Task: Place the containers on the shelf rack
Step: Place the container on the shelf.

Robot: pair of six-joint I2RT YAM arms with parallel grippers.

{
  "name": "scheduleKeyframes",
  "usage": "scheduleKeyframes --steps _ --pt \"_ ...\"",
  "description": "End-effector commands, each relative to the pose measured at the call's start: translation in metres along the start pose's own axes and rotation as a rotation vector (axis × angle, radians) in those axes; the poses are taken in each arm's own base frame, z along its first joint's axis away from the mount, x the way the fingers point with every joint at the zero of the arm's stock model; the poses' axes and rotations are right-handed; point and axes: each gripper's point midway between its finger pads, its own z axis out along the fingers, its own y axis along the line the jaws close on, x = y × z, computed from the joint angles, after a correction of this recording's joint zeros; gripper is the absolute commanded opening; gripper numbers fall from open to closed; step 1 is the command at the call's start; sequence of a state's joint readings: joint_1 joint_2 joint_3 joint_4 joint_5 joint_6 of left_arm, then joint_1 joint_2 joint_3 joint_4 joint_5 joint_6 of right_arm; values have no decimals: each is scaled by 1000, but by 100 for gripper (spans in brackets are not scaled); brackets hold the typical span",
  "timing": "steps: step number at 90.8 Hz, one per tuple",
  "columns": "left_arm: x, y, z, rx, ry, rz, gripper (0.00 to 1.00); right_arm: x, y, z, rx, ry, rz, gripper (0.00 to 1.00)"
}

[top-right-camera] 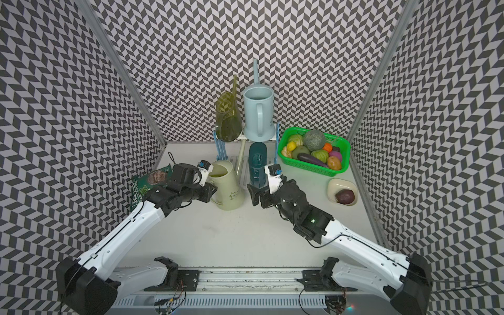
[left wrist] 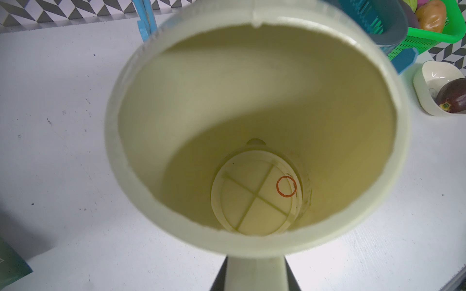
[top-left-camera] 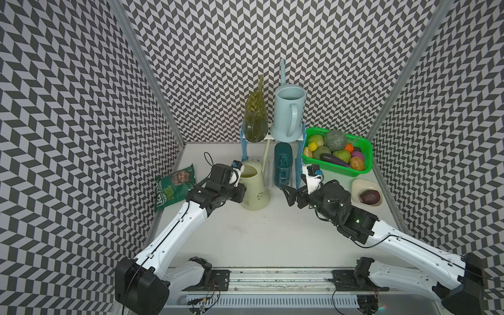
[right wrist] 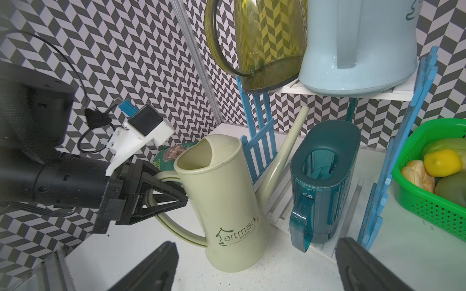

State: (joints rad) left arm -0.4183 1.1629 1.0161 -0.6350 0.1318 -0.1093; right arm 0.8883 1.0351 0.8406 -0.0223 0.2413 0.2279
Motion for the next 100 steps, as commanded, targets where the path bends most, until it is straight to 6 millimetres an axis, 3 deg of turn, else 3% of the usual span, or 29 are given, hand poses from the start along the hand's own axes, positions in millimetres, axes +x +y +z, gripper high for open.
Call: scheduleKeyframes --steps 1,61,100 --pt "-46 -7 -13 7 -151 8 8 -17 2 -6 -3 -54 11 100" --pt "-62 -10 13 -42 -174 -28 8 -12 -3 -11 16 -56 22 100" --pt "-67 -9 33 -98 -172 -49 8 3 -6 0 35 -1 40 100"
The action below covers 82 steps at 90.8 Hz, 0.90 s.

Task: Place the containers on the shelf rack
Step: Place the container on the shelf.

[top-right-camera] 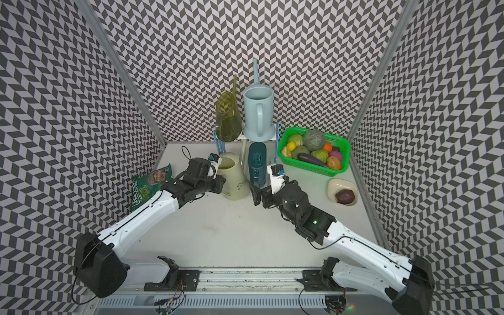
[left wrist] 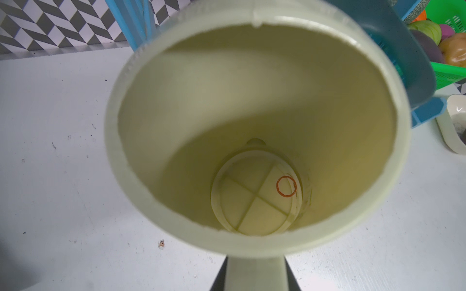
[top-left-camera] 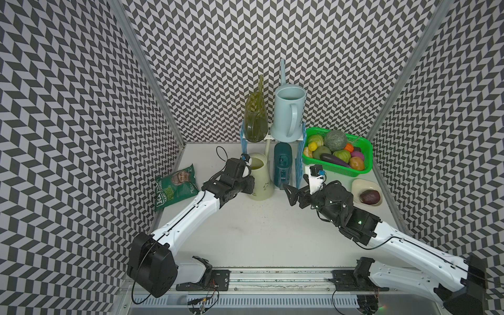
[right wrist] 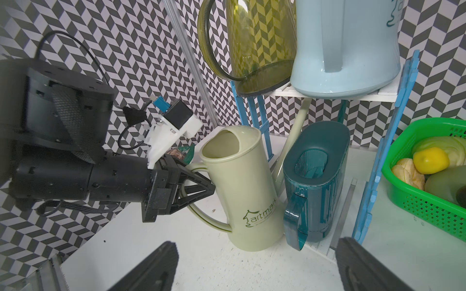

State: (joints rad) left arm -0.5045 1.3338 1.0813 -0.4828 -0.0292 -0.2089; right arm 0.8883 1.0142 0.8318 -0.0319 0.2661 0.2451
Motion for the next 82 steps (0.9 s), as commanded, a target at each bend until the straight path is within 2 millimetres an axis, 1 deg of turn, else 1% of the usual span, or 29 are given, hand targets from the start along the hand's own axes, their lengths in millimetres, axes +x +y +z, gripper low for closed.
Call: scheduleKeyframes --steps 1,18,32,41,58,69,82 --pt "-35 -5 -6 -9 -115 -17 8 6 -1 5 14 13 23 100" --pt "-38 -2 -3 -48 -130 -14 7 24 -1 20 39 94 43 100" --pt "-37 -4 0 -80 -141 3 7 38 -5 30 86 166 63 99" --pt "-35 -5 3 -94 -148 16 8 51 -10 37 133 207 89 96" --pt "-35 -2 8 -129 -167 11 7 76 -8 55 179 272 114 89" --pt "-32 -1 12 -149 -170 6 7 85 -10 68 229 302 125 85" --pt "-31 -3 15 -163 -176 7 7 92 -19 79 313 306 133 81"
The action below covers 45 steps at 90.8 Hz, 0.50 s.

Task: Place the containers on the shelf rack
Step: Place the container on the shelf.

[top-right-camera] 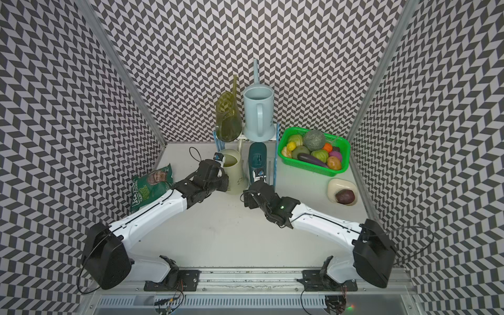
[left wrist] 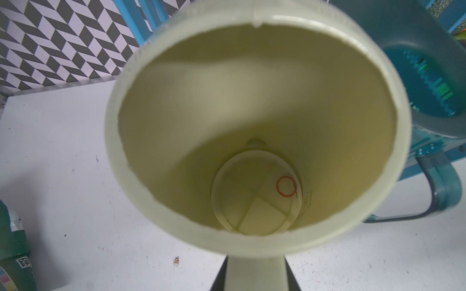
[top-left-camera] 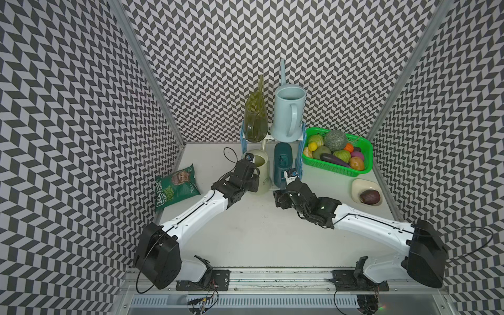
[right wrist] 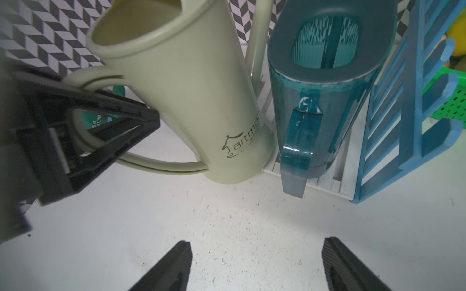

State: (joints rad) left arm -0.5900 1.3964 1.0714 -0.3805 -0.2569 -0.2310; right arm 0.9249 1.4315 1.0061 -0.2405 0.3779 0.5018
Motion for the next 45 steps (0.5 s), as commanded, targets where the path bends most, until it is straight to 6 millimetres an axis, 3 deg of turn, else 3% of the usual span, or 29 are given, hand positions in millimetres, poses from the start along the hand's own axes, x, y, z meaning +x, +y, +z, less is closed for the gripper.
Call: scheduleKeyframes --steps 1,17,45 --pt "-23 -4 -1 -15 -102 -29 7 -14 -4 4 65 -47 58 81" --pt "-20 -7 7 -35 -96 -31 7 -18 -7 8 100 -60 72 81" --pt "-12 -15 26 -95 -80 -34 6 -20 -13 -7 85 -89 103 83"
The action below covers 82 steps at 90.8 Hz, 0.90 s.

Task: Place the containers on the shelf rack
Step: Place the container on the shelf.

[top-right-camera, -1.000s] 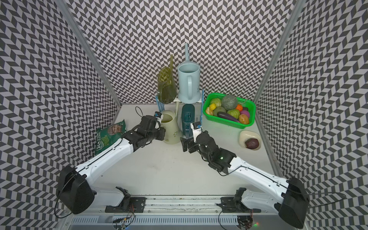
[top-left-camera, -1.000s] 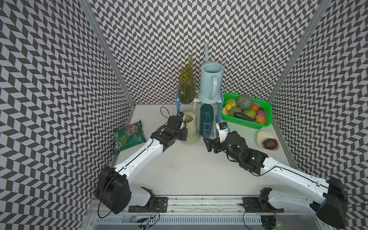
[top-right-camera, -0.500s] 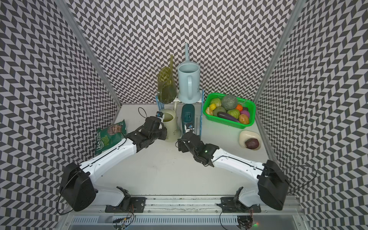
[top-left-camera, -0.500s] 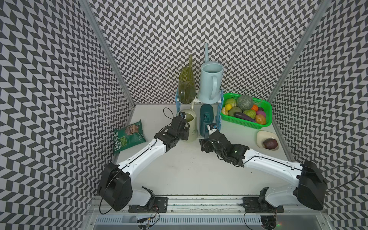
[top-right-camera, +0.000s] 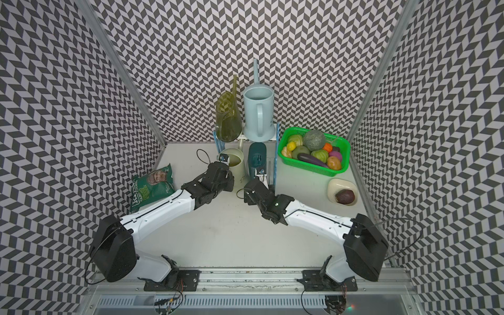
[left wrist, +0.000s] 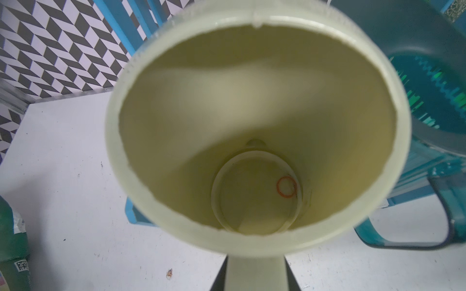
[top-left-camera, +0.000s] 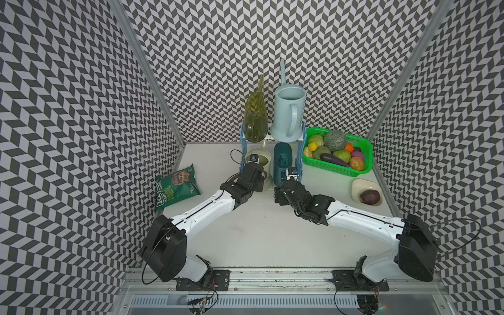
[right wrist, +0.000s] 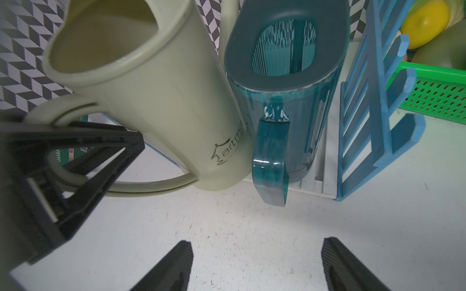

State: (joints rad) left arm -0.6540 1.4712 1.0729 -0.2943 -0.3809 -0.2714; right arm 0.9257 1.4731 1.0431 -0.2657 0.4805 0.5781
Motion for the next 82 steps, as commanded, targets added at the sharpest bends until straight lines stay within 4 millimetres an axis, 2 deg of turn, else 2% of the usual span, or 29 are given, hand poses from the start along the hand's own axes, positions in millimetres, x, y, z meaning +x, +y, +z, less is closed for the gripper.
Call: scheduleKeyframes --steps 1,23,51,82 --pt "-10 -3 10 -30 -36 -28 6 -14 -1 -14 -17 -54 43 83" --pt "-8 -7 20 -29 -23 -18 7 -18 -6 -28 -54 -102 70 85" --pt "-9 -7 25 -46 -25 -5 8 -17 -8 -29 -49 -99 74 87" --pt "-8 -8 23 -40 -10 -4 20 -22 -13 -39 -56 -119 90 89"
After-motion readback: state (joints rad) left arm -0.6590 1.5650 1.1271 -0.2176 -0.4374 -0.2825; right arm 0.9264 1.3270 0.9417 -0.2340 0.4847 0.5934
